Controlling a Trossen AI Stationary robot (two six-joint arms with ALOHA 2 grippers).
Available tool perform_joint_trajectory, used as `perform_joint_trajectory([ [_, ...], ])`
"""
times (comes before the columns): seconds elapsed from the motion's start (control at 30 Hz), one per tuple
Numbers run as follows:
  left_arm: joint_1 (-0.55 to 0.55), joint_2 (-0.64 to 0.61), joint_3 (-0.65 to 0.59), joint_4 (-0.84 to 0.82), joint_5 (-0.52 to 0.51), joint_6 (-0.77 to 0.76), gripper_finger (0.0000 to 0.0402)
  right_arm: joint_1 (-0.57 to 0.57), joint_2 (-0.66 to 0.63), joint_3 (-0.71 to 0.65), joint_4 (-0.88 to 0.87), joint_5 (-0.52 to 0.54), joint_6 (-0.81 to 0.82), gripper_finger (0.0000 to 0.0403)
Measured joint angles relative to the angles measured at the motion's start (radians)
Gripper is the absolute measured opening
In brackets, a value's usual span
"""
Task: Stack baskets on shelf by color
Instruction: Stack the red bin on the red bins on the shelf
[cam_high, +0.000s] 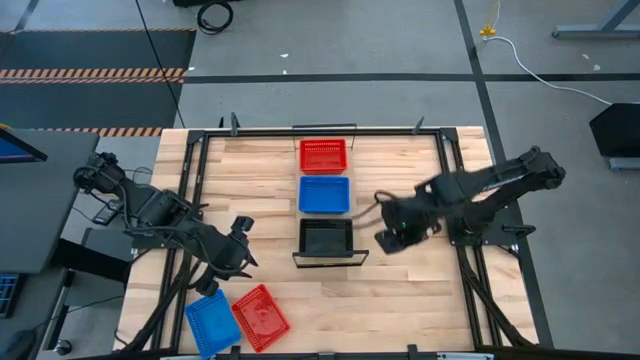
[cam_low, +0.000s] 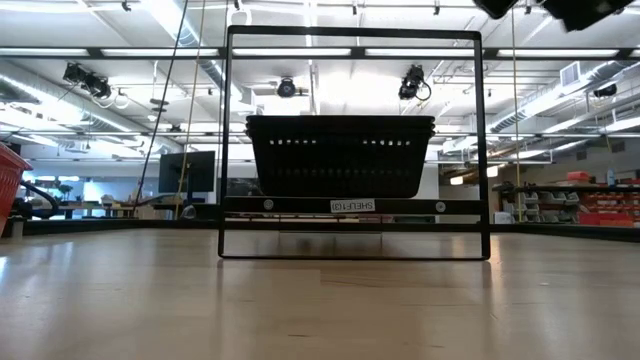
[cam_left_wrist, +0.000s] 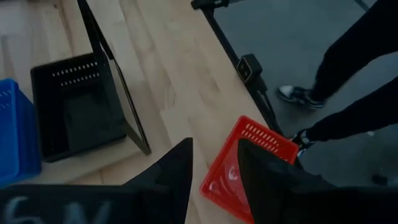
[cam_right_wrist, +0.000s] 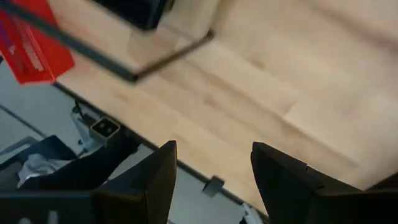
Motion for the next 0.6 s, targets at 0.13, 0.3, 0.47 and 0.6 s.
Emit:
perform_joint_trajectory([
  [0.13,-0.005,0.001,0.0,0.0,0.001,-0.055,0.0133,0.12,0.0,-0.042,0.078,0.033,0.108,0.021],
  [0.3,-0.026,0.06,0.001,0.002,0.021,-0.138,0.0133,0.265,0.0,-0.046,0.082,0.106,0.219,0.021],
  [0.47,-0.09,0.184,0.0,0.012,0.104,-0.188,0.0133,0.415,0.004,-0.046,0.145,0.222,0.35,0.021],
  [0.6,-0.14,0.261,0.0,0.015,0.107,-0.19,0.0133,0.527,0.033,-0.046,0.231,0.361,0.442,0.021],
])
